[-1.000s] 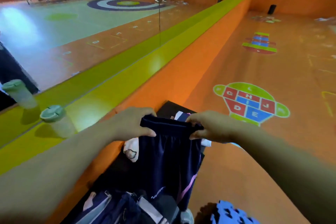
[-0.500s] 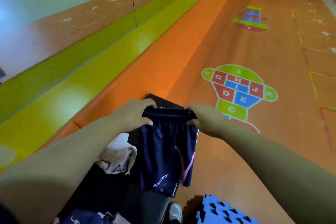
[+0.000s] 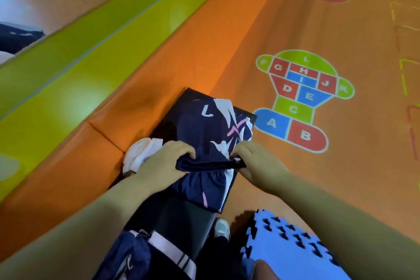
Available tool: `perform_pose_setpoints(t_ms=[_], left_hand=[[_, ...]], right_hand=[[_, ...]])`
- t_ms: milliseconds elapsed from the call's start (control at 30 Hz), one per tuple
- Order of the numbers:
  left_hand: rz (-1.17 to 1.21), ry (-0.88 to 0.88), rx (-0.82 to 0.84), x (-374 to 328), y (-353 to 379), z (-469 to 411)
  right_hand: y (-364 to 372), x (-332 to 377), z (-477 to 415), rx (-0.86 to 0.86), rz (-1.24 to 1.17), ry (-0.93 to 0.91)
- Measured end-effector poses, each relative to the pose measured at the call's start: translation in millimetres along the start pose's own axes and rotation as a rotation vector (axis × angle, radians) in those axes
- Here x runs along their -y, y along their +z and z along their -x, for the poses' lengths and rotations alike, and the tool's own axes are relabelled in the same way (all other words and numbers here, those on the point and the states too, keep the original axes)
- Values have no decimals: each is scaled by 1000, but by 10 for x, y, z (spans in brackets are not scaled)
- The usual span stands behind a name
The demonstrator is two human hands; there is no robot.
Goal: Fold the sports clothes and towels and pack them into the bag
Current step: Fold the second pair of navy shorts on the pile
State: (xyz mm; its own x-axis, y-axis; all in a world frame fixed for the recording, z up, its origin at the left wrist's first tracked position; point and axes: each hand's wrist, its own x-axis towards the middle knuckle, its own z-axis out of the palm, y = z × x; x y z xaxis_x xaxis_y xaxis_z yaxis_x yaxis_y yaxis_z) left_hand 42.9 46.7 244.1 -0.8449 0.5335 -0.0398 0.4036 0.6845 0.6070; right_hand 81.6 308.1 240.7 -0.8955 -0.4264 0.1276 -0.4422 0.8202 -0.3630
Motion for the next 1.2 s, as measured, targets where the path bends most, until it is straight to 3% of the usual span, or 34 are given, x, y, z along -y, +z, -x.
perform_pose_setpoints(t_ms=[200,467,633,1033,1200], left_hand=[[110,-220,299,326,935,812],[233,-395,411,556,1370,1387],[305,-445,428,650,1426,1328],[345,-559,219,1040,1384,184],[335,-648,33,1407,1594,-148]], right_hand=[[1046,317,726,424,-97,225],[1524,592,1147,608,-216,361],[1568,454,1095,600,-343,458],[1814,-415,144,484,-445,608],[2132,-691,-151,265,-540,765]])
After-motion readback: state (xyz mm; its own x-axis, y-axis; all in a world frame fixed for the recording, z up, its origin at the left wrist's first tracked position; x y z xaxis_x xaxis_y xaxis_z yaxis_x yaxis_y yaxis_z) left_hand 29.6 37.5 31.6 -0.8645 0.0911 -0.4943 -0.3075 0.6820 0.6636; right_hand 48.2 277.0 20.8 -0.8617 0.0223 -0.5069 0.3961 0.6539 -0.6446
